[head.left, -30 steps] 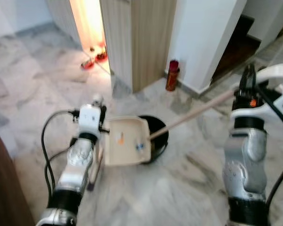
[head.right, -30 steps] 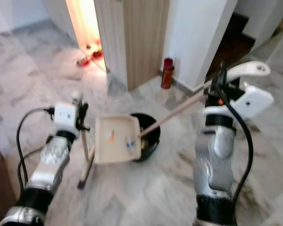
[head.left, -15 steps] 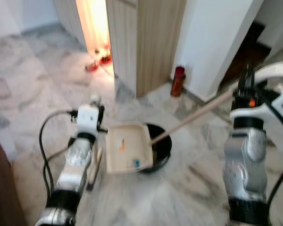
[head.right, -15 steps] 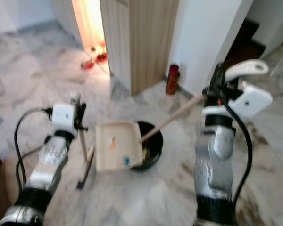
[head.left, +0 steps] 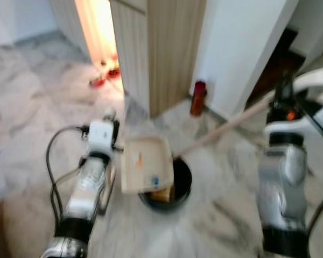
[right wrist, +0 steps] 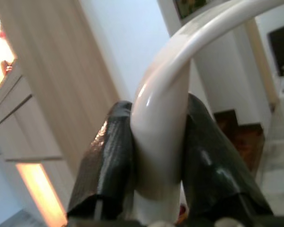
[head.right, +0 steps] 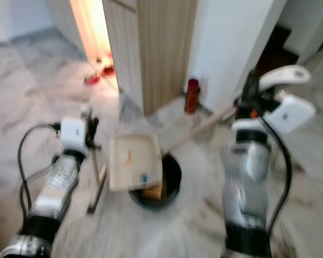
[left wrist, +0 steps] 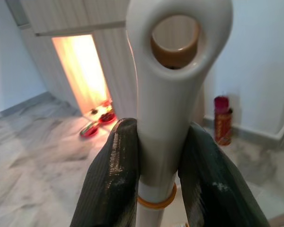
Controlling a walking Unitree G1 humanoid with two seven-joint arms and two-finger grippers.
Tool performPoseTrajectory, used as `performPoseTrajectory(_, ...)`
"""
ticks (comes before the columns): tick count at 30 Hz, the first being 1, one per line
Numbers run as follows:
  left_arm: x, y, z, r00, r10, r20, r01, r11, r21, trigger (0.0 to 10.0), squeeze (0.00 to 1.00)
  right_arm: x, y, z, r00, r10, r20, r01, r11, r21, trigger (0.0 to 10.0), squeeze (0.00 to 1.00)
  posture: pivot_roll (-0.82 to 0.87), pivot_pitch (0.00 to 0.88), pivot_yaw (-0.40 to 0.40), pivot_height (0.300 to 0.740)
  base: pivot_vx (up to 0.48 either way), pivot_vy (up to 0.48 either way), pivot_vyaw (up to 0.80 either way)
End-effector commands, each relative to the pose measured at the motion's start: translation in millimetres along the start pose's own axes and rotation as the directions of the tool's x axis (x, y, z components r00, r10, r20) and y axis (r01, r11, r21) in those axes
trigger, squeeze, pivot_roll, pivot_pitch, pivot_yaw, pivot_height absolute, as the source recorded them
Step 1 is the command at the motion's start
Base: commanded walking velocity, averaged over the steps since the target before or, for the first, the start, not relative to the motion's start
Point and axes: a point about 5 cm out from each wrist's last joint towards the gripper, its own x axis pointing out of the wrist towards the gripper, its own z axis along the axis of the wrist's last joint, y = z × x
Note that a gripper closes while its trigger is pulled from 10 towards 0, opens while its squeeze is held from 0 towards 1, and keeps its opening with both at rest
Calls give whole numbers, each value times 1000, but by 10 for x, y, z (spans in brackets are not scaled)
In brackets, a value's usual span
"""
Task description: Sweep floor
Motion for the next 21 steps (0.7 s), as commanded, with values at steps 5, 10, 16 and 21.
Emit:
performPoseTrajectory(5,32,30,100,999,-1,54,1,1000,9,10000,0,61,135,196,994,46,98,-49,998,26,10000,0,120,64,-31,740,346,0,0)
performPoseTrajectory(10,25,34,85,999,2,48,-2,1000,12,10000,0,62,143,202,994,52,98,-55,998,29,10000,0,119,65,-32,740,326,0,0)
performPoseTrajectory(16,24,35,82,999,2,48,-2,1000,10,10000,0,64,164,211,993,63,98,-66,997,30,10000,0,118,67,-33,740,205,0,0)
performPoseTrajectory(21,20,21,90,999,-2,55,1,1000,8,10000,0,64,194,215,992,80,97,-84,996,36,10000,0,117,66,-32,740,0,0,0)
